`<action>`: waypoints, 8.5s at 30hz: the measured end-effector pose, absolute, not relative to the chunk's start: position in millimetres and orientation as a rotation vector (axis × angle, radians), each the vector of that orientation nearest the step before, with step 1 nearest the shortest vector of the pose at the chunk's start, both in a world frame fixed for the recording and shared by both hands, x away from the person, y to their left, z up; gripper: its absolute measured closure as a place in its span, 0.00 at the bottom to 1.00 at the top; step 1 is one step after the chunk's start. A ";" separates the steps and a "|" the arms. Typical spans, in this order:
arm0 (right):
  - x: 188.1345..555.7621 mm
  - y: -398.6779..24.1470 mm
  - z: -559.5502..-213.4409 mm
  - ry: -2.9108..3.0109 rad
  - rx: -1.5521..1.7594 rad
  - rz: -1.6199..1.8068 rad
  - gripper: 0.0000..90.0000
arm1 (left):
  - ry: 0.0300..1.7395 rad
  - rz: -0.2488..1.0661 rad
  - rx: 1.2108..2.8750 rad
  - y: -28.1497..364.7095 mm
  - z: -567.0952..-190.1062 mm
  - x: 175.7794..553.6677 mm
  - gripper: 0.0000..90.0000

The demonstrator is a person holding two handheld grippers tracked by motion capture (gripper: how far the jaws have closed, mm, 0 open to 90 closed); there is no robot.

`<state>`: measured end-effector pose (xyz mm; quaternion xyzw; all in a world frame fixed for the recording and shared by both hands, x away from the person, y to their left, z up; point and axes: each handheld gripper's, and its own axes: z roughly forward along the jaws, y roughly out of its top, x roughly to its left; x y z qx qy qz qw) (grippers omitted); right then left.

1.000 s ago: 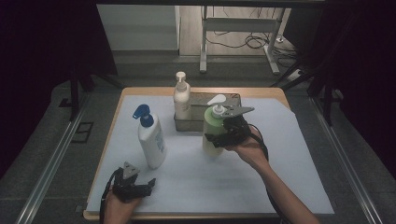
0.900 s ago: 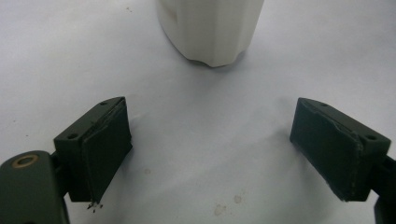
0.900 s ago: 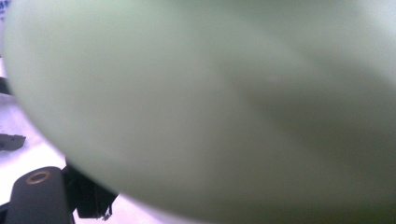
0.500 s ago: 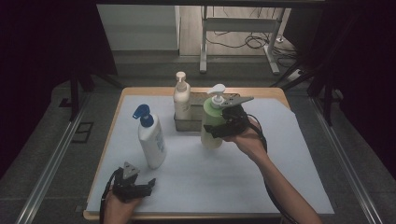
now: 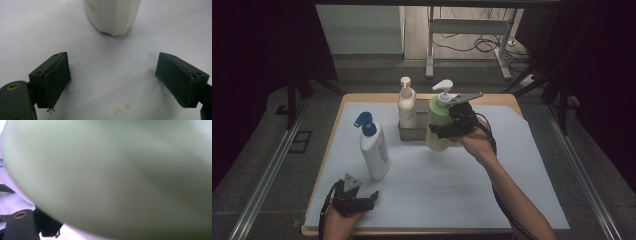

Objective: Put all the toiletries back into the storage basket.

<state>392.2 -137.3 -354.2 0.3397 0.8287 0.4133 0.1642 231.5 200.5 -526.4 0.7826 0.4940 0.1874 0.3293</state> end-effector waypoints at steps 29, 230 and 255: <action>440.8 -133.5 -347.6 2.253 1.076 1.123 0.14 | 1.292 0.489 2.049 200.5 -526.3 231.3 0.13; 474.7 -131.9 -462.9 2.283 1.315 0.999 1.00 | 1.296 0.488 2.050 200.2 -526.1 231.5 0.13; 451.9 -148.0 -444.1 2.295 1.173 0.995 0.52 | 1.296 0.488 2.050 200.3 -526.1 231.4 0.13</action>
